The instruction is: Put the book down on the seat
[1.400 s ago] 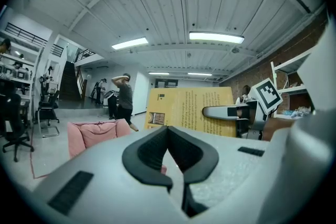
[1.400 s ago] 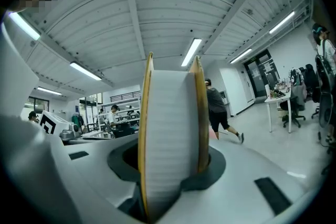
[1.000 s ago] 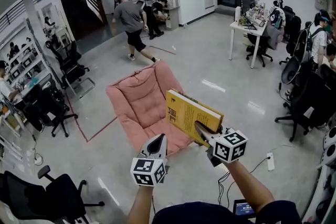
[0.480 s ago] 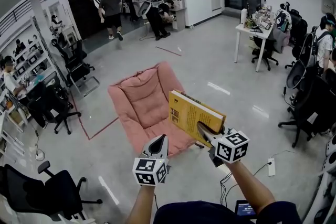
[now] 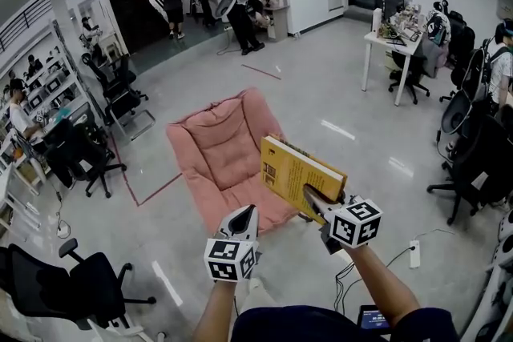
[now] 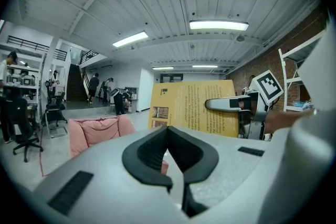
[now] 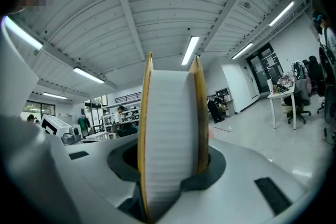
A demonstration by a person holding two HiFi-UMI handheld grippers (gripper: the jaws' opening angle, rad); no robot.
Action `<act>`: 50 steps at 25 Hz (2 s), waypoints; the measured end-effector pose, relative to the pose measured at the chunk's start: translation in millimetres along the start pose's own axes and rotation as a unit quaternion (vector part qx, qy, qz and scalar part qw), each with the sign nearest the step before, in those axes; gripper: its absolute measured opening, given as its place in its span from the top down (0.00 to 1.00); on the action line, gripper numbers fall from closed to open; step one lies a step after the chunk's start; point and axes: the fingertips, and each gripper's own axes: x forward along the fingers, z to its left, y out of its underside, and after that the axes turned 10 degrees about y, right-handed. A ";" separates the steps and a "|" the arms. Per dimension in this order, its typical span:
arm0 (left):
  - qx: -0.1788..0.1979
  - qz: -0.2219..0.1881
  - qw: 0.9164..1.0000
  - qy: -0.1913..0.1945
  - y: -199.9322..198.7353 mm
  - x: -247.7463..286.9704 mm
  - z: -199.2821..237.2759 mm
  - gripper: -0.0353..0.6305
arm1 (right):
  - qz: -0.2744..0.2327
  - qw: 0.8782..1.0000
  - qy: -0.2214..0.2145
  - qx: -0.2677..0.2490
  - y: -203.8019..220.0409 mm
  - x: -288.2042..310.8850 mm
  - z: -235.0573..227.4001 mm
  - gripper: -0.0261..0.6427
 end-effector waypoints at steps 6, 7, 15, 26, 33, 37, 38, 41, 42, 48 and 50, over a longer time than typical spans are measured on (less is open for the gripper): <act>0.000 -0.004 1.000 -0.007 0.1 1.9 2.0 0.94 | 0.000 1.000 -0.007 0.002 2.1 4.6 -3.6 0.73; -0.001 -0.006 1.000 -0.007 -0.6 2.3 3.4 0.94 | 0.000 1.000 -0.009 0.001 1.5 6.7 -2.9 0.73; -0.004 -0.008 1.000 -0.005 -2.8 11.4 18.4 0.94 | 0.001 1.000 -0.014 0.004 -2.1 26.4 -2.3 0.73; -0.010 -0.007 1.000 -0.011 -5.1 28.9 50.9 0.94 | 0.010 1.000 -0.016 0.003 -1.6 65.4 -6.1 0.73; -0.013 -0.002 1.000 -0.007 -6.4 40.3 76.7 0.94 | 0.010 1.000 -0.015 0.009 -3.0 93.3 -5.0 0.73; -0.017 -0.006 1.000 -0.004 -10.5 49.9 89.3 0.94 | 0.012 1.000 -0.014 0.010 -4.4 107.9 -6.9 0.73; -0.018 -0.007 1.000 -0.003 -11.3 52.7 92.0 0.94 | 0.013 1.000 -0.014 0.010 -4.6 111.3 -6.9 0.73; -0.021 -0.010 1.000 0.001 -12.6 59.5 100.8 0.94 | 0.014 1.000 -0.013 0.007 -5.5 122.0 -6.0 0.73; -0.023 -0.011 1.000 0.003 -12.8 61.6 103.9 0.94 | 0.013 1.000 -0.012 0.006 -6.2 125.7 -5.9 0.73; -0.030 -0.012 0.999 0.011 -13.9 72.7 124.8 0.94 | 0.015 1.000 -0.005 0.004 -8.4 148.1 -4.9 0.73; -0.032 -0.012 0.999 0.013 -13.4 76.1 129.4 0.94 | 0.016 1.000 -0.001 0.004 -7.6 152.4 -7.5 0.73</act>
